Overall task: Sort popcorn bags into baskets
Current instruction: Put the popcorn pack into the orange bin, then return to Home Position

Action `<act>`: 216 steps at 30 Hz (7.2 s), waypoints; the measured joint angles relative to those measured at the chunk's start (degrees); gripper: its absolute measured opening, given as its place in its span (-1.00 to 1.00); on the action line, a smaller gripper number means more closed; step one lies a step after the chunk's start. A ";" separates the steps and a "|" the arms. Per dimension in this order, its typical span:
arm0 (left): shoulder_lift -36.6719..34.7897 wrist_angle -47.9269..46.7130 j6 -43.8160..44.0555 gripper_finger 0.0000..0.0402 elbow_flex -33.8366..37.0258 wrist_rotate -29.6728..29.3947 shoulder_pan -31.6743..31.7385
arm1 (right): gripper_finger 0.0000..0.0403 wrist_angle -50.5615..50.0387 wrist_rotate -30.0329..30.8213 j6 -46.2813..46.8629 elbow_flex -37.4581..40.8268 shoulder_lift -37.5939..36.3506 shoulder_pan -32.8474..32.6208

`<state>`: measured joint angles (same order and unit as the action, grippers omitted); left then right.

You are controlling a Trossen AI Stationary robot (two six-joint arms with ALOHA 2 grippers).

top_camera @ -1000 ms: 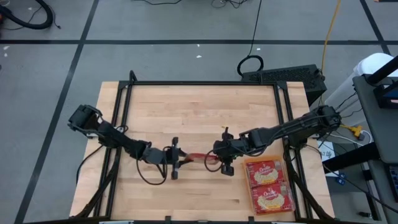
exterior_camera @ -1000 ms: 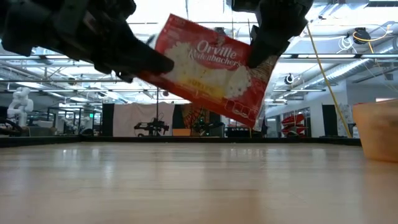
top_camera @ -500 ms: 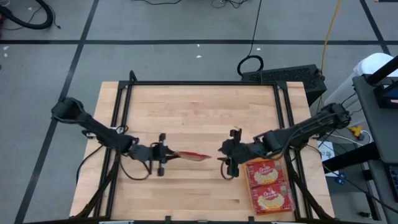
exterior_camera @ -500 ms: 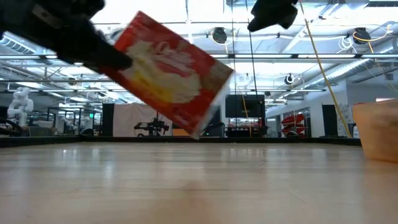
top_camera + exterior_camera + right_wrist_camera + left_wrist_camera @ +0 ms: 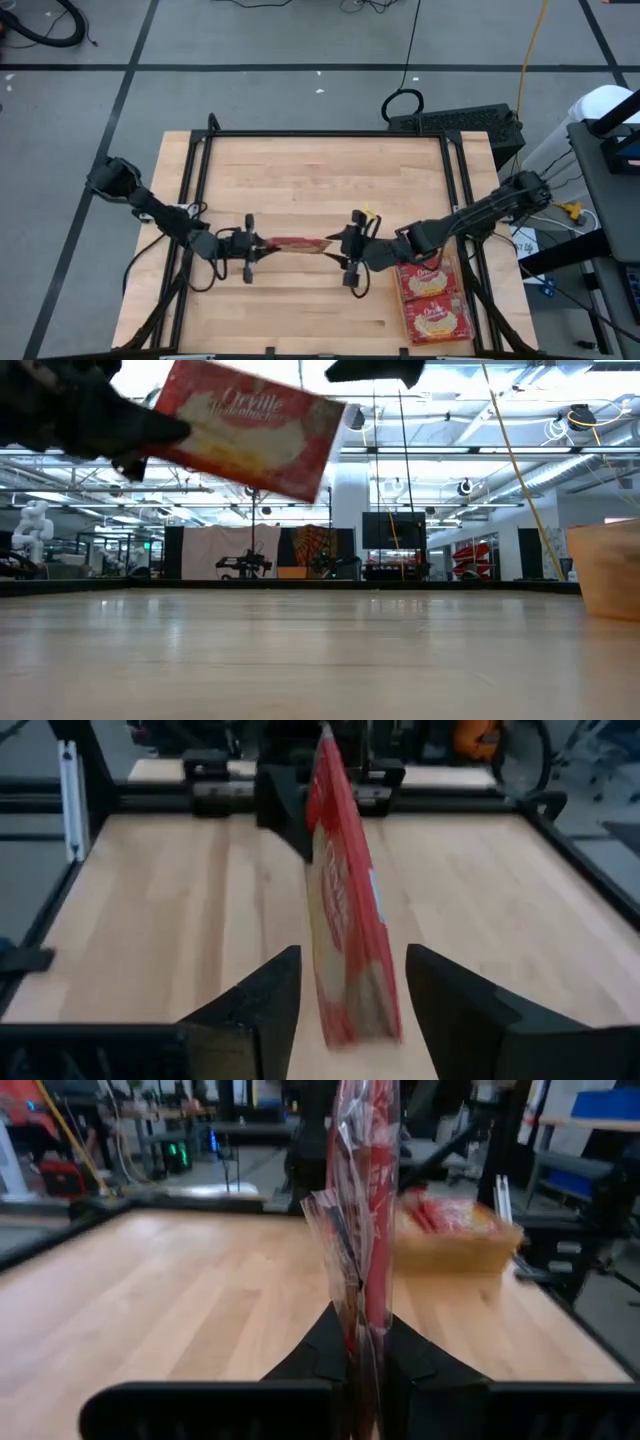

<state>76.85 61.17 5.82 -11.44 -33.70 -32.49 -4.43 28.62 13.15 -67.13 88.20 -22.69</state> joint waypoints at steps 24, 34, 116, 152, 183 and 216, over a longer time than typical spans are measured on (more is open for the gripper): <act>3.44 3.57 -7.19 -0.83 -4.03 2.78 3.02 | -0.62 3.70 -7.89 -4.85 0.07 2.00 4.38; 3.42 4.63 -6.71 -0.88 -3.98 5.23 4.44 | -0.13 2.67 -7.79 -6.21 0.07 2.55 6.61; 3.40 -3.99 9.69 0.13 -3.94 3.60 2.95 | -0.48 -54.80 -45.08 29.05 24.64 -34.72 -5.56; -10.24 -8.65 -2.31 -0.10 -3.94 0.62 4.48 | -0.86 31.12 -10.20 -19.36 26.27 -15.35 6.71; -40.58 -30.66 -6.64 -0.95 9.31 4.16 2.75 | -1.00 34.97 -22.95 -15.01 50.30 -32.79 12.07; -48.55 -37.62 -4.61 -0.87 9.72 4.27 2.80 | -1.00 15.72 -33.38 -23.31 64.71 -81.81 16.15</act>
<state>28.29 23.55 1.21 -1.72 -29.44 -29.69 11.29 -4.75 -10.16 -2.43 6.38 -6.53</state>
